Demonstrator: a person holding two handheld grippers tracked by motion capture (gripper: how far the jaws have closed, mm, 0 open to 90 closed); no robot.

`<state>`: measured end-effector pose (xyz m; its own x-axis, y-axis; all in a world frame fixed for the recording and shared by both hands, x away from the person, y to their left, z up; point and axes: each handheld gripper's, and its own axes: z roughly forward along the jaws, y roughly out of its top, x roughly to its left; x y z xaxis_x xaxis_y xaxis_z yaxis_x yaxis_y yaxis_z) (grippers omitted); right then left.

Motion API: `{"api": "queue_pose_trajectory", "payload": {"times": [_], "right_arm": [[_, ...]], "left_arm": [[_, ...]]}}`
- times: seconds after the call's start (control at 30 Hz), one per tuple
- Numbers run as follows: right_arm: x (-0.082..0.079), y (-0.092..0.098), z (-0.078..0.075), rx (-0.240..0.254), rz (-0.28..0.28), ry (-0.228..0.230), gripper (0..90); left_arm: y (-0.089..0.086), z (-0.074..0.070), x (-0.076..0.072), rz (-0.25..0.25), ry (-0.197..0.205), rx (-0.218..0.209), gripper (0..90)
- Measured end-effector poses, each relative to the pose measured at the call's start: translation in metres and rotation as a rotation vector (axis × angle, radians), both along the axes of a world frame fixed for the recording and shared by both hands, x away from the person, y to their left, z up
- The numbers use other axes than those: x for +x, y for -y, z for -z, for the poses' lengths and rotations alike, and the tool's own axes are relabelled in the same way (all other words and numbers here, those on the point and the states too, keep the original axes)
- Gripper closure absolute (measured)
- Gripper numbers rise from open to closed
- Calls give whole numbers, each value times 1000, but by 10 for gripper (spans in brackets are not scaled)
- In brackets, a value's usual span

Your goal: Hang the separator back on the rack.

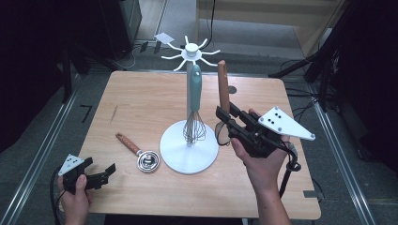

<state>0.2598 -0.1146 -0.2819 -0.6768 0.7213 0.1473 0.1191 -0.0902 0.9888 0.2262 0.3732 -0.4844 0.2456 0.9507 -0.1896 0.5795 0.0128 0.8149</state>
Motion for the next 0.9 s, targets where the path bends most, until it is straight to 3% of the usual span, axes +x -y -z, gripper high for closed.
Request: {"api": "queue_pose_trajectory", "payload": {"times": [0.7, 0.9], "right_arm": [[11, -13, 4, -9, -32, -8, 706], [19, -14, 5, -29, -13, -6, 693]], "left_arm": [[0, 0, 0, 0, -1, 0, 0], [0, 0, 0, -3, -2, -3, 0]]}}
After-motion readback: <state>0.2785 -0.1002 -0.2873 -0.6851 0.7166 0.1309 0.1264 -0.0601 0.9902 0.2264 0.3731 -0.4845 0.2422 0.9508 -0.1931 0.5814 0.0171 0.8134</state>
